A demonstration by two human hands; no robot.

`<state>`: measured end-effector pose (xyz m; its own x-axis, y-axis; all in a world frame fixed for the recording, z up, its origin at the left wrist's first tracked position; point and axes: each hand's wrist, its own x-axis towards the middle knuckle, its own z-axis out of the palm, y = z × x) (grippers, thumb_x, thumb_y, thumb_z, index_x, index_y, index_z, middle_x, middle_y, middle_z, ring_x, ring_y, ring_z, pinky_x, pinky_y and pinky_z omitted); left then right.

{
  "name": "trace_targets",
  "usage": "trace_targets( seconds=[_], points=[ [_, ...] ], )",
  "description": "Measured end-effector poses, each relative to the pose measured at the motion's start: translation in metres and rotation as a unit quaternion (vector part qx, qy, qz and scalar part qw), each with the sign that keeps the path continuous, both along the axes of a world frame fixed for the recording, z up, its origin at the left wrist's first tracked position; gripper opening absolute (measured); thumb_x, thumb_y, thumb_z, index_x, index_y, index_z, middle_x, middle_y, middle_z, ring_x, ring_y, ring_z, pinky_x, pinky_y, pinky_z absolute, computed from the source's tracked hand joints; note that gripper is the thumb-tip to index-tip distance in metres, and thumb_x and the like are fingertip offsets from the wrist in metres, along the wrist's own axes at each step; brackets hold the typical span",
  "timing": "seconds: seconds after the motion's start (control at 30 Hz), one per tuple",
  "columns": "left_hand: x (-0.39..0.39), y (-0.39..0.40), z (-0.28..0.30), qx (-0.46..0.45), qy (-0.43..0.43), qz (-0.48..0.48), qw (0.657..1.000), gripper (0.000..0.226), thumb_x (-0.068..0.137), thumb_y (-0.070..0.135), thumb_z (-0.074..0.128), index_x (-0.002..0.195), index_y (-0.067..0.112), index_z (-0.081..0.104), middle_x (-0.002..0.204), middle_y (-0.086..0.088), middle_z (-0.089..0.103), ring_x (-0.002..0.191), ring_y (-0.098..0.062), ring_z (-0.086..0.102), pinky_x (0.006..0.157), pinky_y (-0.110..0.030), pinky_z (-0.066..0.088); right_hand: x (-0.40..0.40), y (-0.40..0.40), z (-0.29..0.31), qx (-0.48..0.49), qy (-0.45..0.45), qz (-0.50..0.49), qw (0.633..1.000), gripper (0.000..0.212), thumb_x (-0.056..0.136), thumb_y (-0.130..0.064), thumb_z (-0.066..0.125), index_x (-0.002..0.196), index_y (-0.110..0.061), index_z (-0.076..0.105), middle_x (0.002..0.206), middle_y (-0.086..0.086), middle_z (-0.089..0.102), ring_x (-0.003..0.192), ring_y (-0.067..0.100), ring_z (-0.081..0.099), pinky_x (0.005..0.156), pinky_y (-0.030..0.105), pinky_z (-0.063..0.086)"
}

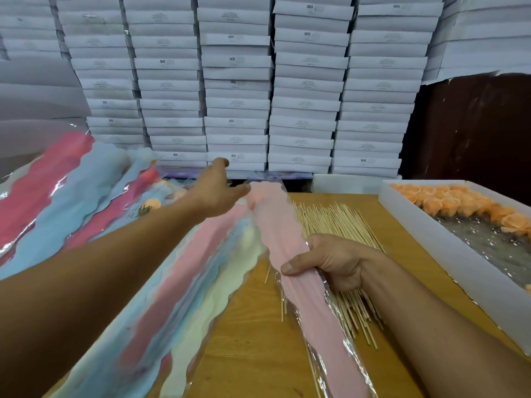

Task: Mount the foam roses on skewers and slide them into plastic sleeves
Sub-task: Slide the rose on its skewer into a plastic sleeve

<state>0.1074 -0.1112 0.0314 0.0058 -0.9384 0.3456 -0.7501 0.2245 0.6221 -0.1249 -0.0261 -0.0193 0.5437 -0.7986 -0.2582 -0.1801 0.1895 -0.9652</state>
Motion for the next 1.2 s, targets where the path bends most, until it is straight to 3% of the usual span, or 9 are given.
trace_targets(
  seconds=[0.13,0.3,0.4,0.5,0.67,0.87,0.97,1.07,1.2],
  points=[
    [-0.012,0.035,-0.017,0.037,0.03,-0.024,0.999,0.064,0.09,0.043,0.068,0.141,0.015,0.041,0.113,-0.002,0.063,0.093,-0.019,0.061,0.077,-0.033,0.049,-0.001,-0.002,-0.001,-0.002,-0.007,-0.049,0.999,0.015,0.084,0.005,0.07,0.097,-0.003,0.07,0.086,0.013,0.074,0.075,0.025,0.073,0.073,0.038,0.062],
    [-0.032,0.065,-0.035,0.102,0.116,-0.058,0.986,0.048,0.092,0.035,0.068,0.128,0.008,0.05,0.097,-0.009,0.067,0.089,-0.027,0.067,0.089,-0.047,0.056,-0.001,-0.003,-0.002,-0.004,-0.027,-0.079,0.997,0.017,0.079,0.002,0.073,0.096,-0.001,0.071,0.085,0.015,0.075,0.073,0.026,0.073,0.069,0.036,0.062],
    [-0.042,0.079,-0.038,0.136,0.188,-0.088,0.969,0.038,0.093,0.026,0.069,0.119,0.004,0.052,0.087,-0.012,0.068,0.068,-0.021,0.062,0.074,-0.038,0.057,-0.002,-0.003,-0.001,-0.003,-0.041,-0.092,0.995,0.021,0.075,0.0,0.074,0.095,0.0,0.073,0.087,0.018,0.075,0.074,0.028,0.073,0.072,0.038,0.062],
    [-0.048,0.09,-0.039,0.173,0.237,-0.105,0.95,0.037,0.092,0.021,0.069,0.118,0.002,0.051,0.082,-0.016,0.066,0.062,-0.022,0.057,0.065,-0.034,0.052,-0.004,-0.004,0.0,-0.01,-0.038,-0.113,0.993,0.023,0.073,-0.003,0.077,0.095,-0.001,0.073,0.087,0.017,0.075,0.075,0.027,0.073,0.076,0.041,0.06],
    [-0.052,0.105,-0.045,0.227,0.231,-0.11,0.94,0.036,0.091,0.029,0.072,0.109,0.002,0.057,0.073,-0.014,0.071,0.055,-0.021,0.062,0.051,-0.027,0.051,-0.004,-0.006,-0.001,-0.022,-0.036,-0.142,0.989,0.008,0.086,0.004,0.069,0.093,0.001,0.073,0.087,0.018,0.075,0.077,0.03,0.072,0.094,0.054,0.052],
    [-0.056,0.114,-0.051,0.3,0.292,-0.158,0.895,0.023,0.091,0.022,0.071,0.093,-0.002,0.067,0.066,-0.012,0.067,0.052,-0.019,0.062,0.045,-0.025,0.048,-0.006,-0.009,-0.002,-0.028,-0.052,-0.147,0.987,0.008,0.087,0.005,0.068,0.093,0.001,0.071,0.081,0.015,0.075,0.069,0.026,0.073,0.064,0.035,0.062],
    [-0.059,0.115,-0.054,0.301,0.322,-0.17,0.881,0.016,0.091,0.016,0.071,0.087,0.001,0.066,0.066,-0.01,0.065,0.052,-0.018,0.06,0.046,-0.026,0.049,-0.006,-0.009,-0.002,-0.031,-0.056,-0.148,0.987,0.011,0.087,0.007,0.067,0.097,0.002,0.07,0.082,0.015,0.075,0.07,0.026,0.073,0.061,0.033,0.061],
    [-0.059,0.115,-0.057,0.304,0.352,-0.167,0.869,0.014,0.089,0.011,0.072,0.081,0.003,0.064,0.064,-0.011,0.063,0.049,-0.017,0.059,0.046,-0.025,0.05,-0.005,-0.009,-0.002,-0.036,-0.049,-0.152,0.986,0.018,0.087,0.006,0.068,0.105,0.004,0.069,0.089,0.018,0.074,0.078,0.029,0.072,0.071,0.04,0.063],
    [-0.06,0.114,-0.059,0.301,0.376,-0.16,0.862,0.014,0.087,0.007,0.073,0.08,0.001,0.063,0.06,-0.011,0.061,0.046,-0.016,0.056,0.043,-0.023,0.048,-0.005,-0.009,-0.003,-0.033,-0.034,-0.158,0.986,0.021,0.086,0.001,0.071,0.107,0.003,0.069,0.095,0.021,0.073,0.087,0.035,0.069,0.094,0.056,0.054]
  ],
)
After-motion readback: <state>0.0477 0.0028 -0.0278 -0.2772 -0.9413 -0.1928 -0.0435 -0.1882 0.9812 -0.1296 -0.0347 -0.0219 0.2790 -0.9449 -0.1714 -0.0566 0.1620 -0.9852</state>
